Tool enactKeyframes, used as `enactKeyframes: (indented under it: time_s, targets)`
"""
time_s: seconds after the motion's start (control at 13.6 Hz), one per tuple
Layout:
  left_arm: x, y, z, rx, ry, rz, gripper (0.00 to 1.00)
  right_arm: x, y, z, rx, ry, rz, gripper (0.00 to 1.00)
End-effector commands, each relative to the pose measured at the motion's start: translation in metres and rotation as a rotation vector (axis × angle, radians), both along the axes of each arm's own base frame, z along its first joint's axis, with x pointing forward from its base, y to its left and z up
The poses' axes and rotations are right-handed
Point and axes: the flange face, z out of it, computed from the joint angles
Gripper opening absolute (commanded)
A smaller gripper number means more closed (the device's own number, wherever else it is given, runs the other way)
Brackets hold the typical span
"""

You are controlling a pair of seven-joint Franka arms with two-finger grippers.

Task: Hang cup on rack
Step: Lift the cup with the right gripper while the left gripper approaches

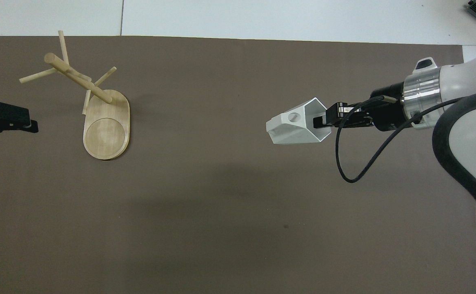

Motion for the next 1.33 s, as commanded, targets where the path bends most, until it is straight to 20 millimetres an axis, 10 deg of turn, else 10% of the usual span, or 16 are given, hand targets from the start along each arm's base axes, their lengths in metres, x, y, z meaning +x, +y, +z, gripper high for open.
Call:
enactKeyframes:
  time_s: [0.0,0.59,1.25]
  targets:
    - [-0.005,-0.004,-0.004,-0.034,-0.028,0.060,1.00,-0.006,0.029,0.009,0.076,0.009,-0.037,0.00]
    - [-0.012,-0.105,-0.015,-0.044,-0.133,-0.319,1.00,-0.030,0.142,0.019,0.208,0.020,-0.163,0.00]
    - [-0.035,-0.125,-0.030,-0.027,-0.200,-1.003,1.00,-0.048,0.185,0.015,0.229,0.000,-0.253,0.00]
